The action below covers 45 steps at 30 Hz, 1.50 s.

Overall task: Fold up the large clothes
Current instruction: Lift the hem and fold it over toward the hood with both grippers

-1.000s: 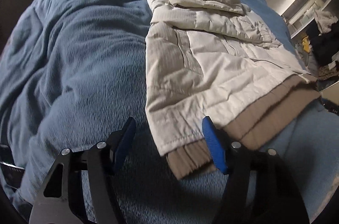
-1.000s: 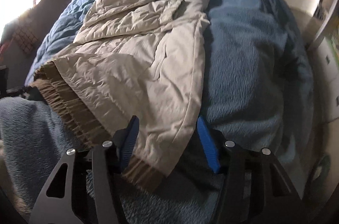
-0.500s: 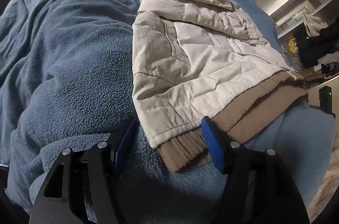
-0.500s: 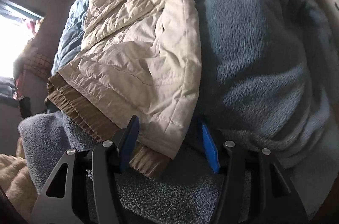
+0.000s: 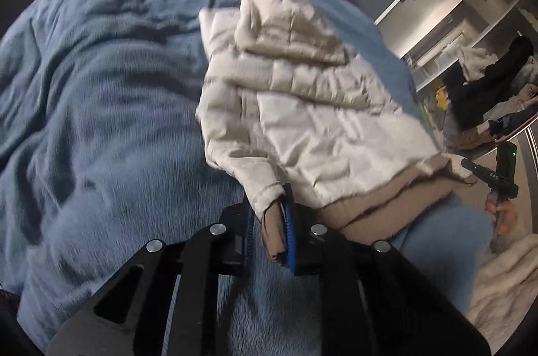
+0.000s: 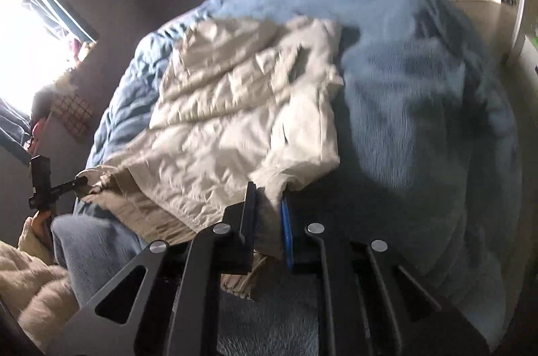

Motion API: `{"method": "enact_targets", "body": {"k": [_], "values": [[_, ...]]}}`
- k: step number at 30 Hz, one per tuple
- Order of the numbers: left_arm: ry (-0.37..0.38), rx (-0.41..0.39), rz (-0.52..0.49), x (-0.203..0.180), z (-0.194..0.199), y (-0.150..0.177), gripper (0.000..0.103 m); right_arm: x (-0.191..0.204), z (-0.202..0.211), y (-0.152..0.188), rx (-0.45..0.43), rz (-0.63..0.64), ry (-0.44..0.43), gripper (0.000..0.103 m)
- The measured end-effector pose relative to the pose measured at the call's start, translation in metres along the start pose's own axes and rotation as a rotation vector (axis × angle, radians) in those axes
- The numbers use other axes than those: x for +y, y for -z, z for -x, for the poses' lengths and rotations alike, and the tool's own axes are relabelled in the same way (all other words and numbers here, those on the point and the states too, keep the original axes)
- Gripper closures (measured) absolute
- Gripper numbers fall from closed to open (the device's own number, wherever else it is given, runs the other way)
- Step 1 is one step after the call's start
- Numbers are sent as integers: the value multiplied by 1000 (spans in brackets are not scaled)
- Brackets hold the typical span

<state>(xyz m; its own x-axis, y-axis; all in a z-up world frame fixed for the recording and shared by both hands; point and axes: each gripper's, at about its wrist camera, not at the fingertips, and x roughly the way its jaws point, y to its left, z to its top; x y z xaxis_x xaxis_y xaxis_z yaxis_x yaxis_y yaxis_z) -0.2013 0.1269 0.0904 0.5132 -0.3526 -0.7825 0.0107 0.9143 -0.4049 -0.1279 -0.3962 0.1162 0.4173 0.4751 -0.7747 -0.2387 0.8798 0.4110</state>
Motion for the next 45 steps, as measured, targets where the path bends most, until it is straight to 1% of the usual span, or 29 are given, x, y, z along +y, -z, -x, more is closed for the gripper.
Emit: {"method": "enact_targets", "body": {"k": [4, 7, 11, 17, 21, 25, 27, 30, 33, 36, 37, 40, 42, 45], "values": [[12, -56, -27, -10, 7, -28, 89, 9, 3, -32, -55, 53, -9, 92], [7, -93, -61, -17, 8, -53, 89, 14, 5, -56, -100, 87, -13, 93], [9, -140, -72, -19, 5, -87, 89, 20, 0, -88, -149, 114, -12, 93], [24, -214, -68, -16, -3, -144, 89, 19, -17, -145, -227, 105, -16, 93], [14, -254, -85, -21, -15, -187, 89, 9, -33, -181, -265, 64, -19, 93], [-13, -272, -73, -17, -40, -233, 89, 0, -60, -220, -299, 17, -11, 93], [-24, -268, -53, -11, -55, -251, 89, -3, -75, -239, -311, -3, -7, 93], [-62, -255, -20, 3, -85, -276, 89, -8, -107, -269, -324, -36, 6, 93], [-110, -227, 9, 17, -120, -296, 88, -20, -153, -296, -315, -95, 26, 93], [-153, -180, 27, 31, -156, -310, 88, -34, -195, -312, -294, -148, 55, 93], [-172, -158, 28, 36, -171, -315, 88, -38, -206, -315, -287, -155, 66, 93], [-206, -120, 41, 51, -199, -324, 87, -49, -243, -323, -263, -174, 102, 93], [-209, -105, 64, 61, -213, -327, 87, -59, -265, -325, -246, -210, 104, 93], [-219, -80, 76, 73, -231, -329, 85, -69, -286, -325, -232, -238, 105, 93]]}}
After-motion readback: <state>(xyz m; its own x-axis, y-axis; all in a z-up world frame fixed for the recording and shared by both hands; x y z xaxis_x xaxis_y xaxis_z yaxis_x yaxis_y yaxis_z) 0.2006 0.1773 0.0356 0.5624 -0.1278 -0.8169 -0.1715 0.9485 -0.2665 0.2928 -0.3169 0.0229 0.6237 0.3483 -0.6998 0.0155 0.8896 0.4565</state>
